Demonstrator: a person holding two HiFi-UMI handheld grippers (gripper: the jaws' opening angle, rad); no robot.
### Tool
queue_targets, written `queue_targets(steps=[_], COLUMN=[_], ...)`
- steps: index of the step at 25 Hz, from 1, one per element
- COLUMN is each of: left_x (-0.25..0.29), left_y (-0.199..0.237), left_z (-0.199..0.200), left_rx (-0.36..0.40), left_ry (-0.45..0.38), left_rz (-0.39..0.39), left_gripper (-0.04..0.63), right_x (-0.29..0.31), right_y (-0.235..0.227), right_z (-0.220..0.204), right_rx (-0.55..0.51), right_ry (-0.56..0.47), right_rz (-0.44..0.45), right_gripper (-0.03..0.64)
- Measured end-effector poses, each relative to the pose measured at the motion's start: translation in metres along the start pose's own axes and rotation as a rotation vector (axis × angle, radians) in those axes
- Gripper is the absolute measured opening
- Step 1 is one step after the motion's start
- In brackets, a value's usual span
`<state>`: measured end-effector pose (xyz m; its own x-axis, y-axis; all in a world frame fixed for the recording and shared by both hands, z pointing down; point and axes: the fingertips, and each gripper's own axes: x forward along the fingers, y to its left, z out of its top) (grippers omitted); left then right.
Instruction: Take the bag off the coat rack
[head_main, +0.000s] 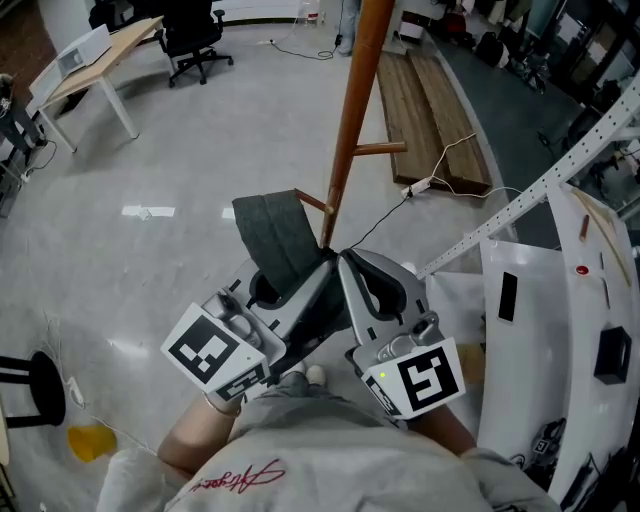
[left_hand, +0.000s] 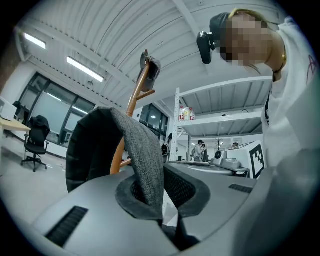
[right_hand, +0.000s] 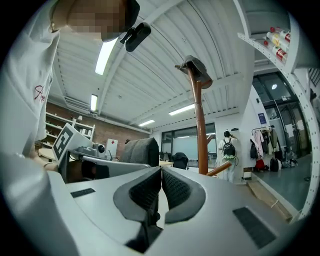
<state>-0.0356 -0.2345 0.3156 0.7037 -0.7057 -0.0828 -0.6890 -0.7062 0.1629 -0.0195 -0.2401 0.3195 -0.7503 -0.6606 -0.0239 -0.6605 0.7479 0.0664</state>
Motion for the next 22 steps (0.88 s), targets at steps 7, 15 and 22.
queue_targets(steps=[7, 15, 22], left_x=[-0.017, -0.034, -0.057], left_y=[0.005, 0.003, -0.009], left_z=[0.0, -0.013, -0.016], left_rx=[0.007, 0.002, 0.004], left_ry=[-0.022, -0.017, -0.02], left_rz=[0.073, 0.105, 0.09], left_gripper=[0.037, 0.037, 0.037], right_x=[0.008, 0.003, -0.009], right_y=[0.014, 0.025, 0.046], right_z=[-0.003, -0.02, -0.01], right_rx=[0.029, 0.047, 0.04], right_ry=[-0.033, -0.016, -0.037], right_rz=[0.076, 0.092, 0.083], right_gripper=[0.02, 0.02, 0.02])
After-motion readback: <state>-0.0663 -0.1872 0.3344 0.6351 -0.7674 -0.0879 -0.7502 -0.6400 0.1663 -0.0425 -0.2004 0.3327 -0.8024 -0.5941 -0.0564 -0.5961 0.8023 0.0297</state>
